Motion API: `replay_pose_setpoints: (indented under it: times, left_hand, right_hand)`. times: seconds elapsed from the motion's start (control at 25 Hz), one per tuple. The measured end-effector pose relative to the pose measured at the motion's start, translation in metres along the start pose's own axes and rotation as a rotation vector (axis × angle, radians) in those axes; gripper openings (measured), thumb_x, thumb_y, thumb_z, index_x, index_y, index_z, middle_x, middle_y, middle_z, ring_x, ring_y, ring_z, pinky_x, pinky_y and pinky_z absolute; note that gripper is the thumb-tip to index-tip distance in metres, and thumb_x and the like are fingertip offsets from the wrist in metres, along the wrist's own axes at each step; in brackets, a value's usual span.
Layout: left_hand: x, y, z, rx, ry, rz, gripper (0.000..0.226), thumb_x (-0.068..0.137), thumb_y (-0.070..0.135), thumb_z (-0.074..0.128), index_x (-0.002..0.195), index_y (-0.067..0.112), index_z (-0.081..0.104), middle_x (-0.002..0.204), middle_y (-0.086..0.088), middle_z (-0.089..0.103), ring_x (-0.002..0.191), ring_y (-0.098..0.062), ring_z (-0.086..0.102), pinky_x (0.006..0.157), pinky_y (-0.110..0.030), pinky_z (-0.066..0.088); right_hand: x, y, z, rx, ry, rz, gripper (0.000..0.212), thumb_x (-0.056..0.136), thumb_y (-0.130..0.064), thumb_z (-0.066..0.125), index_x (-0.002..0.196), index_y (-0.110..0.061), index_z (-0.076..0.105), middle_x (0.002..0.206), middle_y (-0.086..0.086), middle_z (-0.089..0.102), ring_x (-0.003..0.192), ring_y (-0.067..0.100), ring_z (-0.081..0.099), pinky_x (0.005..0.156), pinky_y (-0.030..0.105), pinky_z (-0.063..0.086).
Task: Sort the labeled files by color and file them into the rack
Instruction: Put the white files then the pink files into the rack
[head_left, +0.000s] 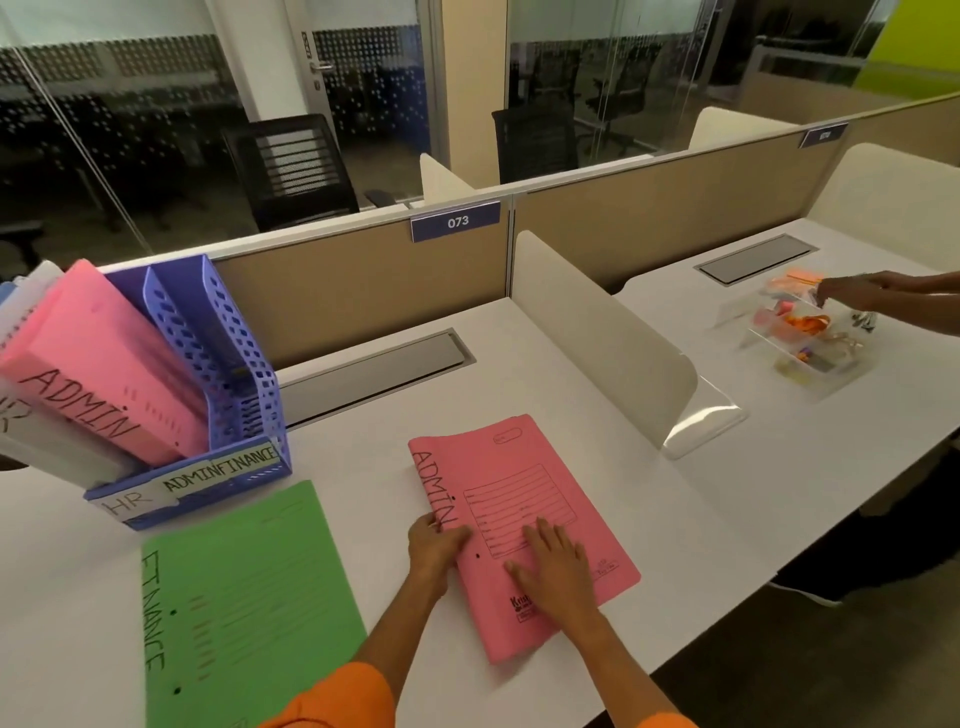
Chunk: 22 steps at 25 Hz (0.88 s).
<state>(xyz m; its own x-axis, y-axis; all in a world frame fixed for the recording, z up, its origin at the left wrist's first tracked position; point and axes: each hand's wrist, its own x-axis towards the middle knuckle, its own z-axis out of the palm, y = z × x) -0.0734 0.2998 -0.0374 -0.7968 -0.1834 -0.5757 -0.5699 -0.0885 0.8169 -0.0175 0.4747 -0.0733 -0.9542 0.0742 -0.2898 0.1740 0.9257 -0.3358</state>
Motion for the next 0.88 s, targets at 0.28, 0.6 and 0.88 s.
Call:
replay_pose_setpoints:
  times: [0.28, 0.6, 0.88]
  left_hand:
    - [-0.018, 0.011, 0.003, -0.059, -0.091, 0.122, 0.039, 0.081, -0.013, 0.06, 0.114, 0.008, 0.06, 0.107, -0.012, 0.071, 0.094, -0.028, 0.07, 0.081, -0.044, 0.061]
    - [-0.041, 0.088, -0.071, -0.1, 0.056, 0.489, 0.035, 0.086, 0.003, 0.068, 0.11, 0.025, 0.056, 0.108, -0.001, 0.069, 0.096, -0.017, 0.069, 0.077, -0.033, 0.06]
    - [-0.072, 0.131, -0.155, -0.149, 0.192, 0.673, 0.044, 0.089, 0.007, 0.068, 0.118, 0.035, 0.051, 0.114, 0.016, 0.066, 0.097, 0.009, 0.065, 0.073, -0.011, 0.054]
  right_hand:
    - [0.001, -0.007, -0.019, 0.125, 0.095, 0.023, 0.076, 0.09, -0.073, 0.033, 0.151, -0.03, 0.025, 0.163, -0.002, 0.018, 0.151, 0.022, 0.015, 0.12, 0.054, 0.014]
    - [0.02, -0.087, -0.059, 0.712, 0.217, 0.258, 0.1, 0.087, -0.06, 0.058, 0.152, -0.002, 0.009, 0.158, 0.02, 0.022, 0.142, 0.039, 0.032, 0.112, 0.058, 0.034]
    - [0.017, -0.206, -0.054, 1.514, -0.171, 0.198, 0.049, 0.092, -0.029, 0.064, 0.124, 0.007, 0.055, 0.118, 0.027, 0.065, 0.108, 0.043, 0.061, 0.091, 0.057, 0.053]
